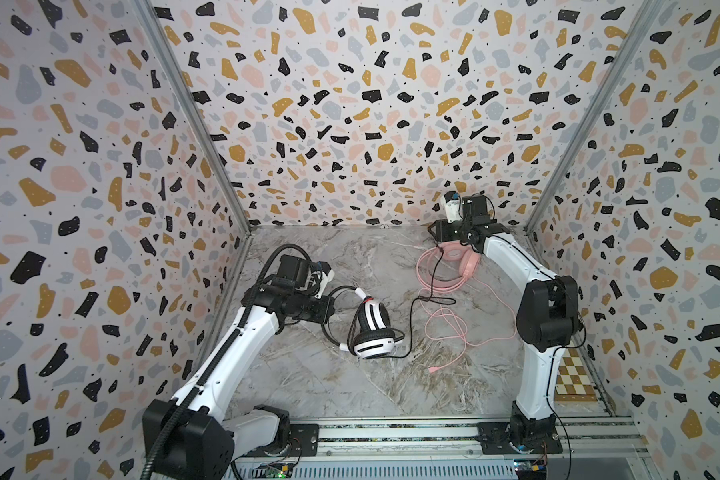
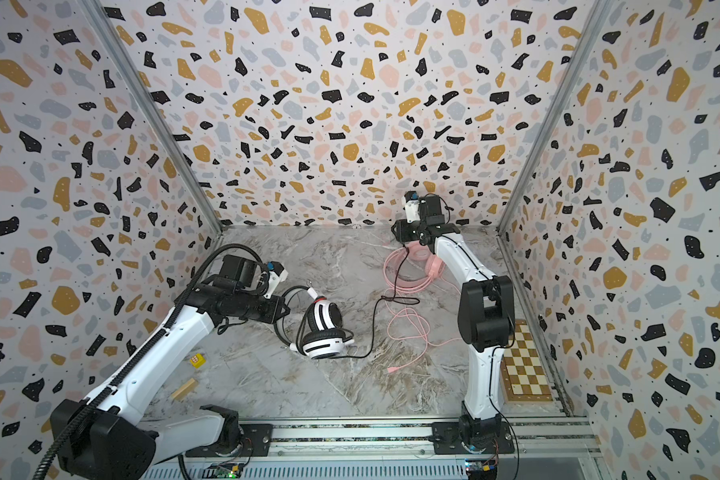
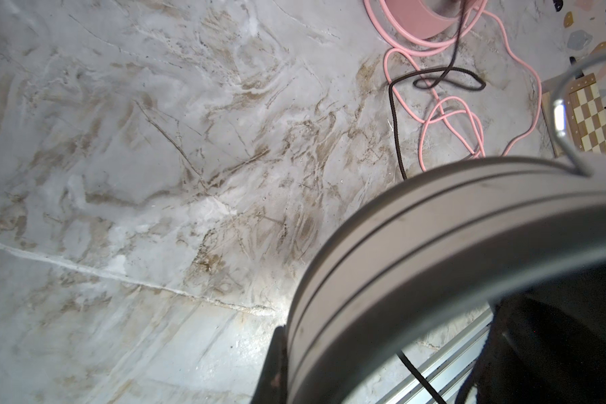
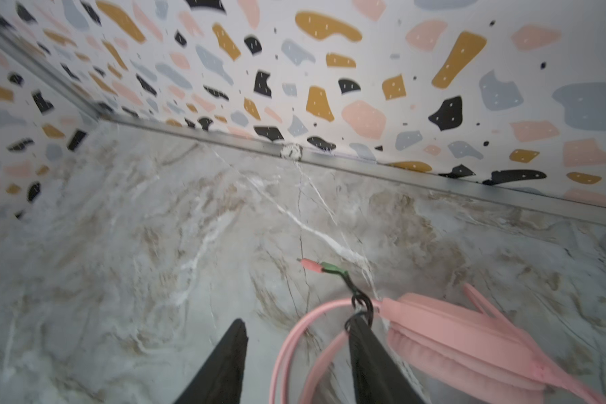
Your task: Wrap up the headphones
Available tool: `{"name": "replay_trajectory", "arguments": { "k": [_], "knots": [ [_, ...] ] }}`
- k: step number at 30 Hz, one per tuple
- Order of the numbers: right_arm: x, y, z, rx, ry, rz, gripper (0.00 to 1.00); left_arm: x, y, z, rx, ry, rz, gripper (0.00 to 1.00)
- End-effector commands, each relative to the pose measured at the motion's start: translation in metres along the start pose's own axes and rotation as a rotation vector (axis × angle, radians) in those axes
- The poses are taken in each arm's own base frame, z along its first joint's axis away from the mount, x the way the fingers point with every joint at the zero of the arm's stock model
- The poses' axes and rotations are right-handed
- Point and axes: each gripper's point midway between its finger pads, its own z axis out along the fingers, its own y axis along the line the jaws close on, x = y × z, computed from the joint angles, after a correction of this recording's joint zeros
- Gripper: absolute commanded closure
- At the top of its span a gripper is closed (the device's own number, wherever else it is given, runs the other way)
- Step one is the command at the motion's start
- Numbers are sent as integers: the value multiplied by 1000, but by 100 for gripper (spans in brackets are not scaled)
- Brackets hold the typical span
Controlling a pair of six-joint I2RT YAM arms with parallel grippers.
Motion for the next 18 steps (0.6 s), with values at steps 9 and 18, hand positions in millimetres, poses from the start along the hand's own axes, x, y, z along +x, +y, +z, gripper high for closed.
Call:
{"name": "replay_trajectory", "arguments": {
  "k": [9,18],
  "knots": [
    [77,23,-88,58,44,35,36,-21,3,7,96,-90,-45,100],
    [199,-14,-101,199,284,172,45,-39,-3,6,140,-127,-23,100]
  ]
}}
